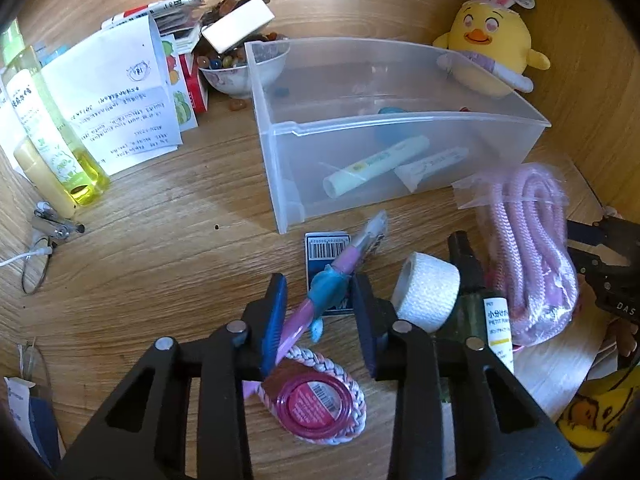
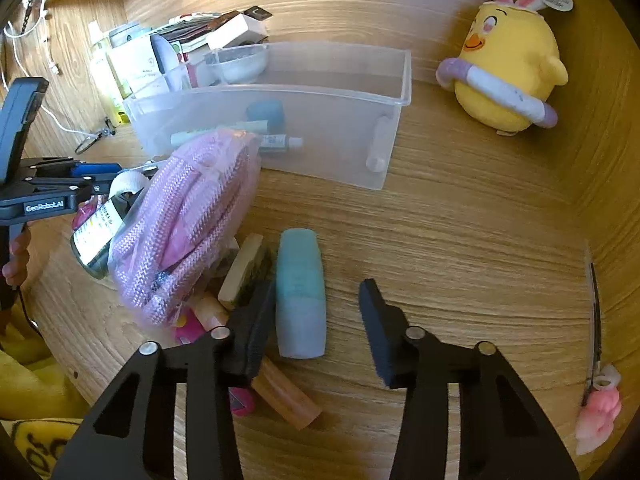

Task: Organize objects
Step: 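Grasp the pink toothbrush with left tool while right tool grasps teal cylinder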

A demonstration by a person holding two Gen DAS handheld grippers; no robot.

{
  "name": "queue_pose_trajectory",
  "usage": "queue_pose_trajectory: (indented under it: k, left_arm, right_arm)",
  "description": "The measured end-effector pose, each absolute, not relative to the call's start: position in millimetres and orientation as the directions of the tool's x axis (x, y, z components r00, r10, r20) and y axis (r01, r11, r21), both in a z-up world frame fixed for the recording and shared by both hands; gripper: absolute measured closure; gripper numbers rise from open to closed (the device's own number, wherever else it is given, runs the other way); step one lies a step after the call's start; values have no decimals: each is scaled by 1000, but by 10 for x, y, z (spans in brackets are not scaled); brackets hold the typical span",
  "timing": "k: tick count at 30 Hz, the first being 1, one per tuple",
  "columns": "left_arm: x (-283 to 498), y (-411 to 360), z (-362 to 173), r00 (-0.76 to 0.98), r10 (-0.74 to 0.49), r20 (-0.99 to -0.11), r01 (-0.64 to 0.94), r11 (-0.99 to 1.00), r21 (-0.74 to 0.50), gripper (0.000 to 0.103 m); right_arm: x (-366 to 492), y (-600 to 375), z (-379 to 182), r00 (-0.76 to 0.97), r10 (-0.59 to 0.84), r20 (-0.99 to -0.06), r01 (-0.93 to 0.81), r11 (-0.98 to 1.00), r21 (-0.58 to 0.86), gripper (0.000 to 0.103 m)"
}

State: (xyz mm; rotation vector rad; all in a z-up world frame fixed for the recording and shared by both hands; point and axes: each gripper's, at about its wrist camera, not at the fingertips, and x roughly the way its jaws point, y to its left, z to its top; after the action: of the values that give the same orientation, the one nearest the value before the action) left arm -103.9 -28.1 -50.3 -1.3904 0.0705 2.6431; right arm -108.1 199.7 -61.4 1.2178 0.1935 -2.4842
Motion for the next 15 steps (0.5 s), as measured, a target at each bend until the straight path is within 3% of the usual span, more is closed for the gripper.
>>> queue_pose_trajectory:
  k: [3,15]
  left_arm:
    - [-1046,-267,-494,-557,126,-821,-161,-986,-42,80]
    - [-849,-291,-337,-615,144,-775,-133,-988,-78,85]
  right_arm:
    - [-1085,1996,-633,-566,-263,-782,383,-923,33,80]
    - [-1064,2011,-485,-613,-262,-745,353,-935,39,80]
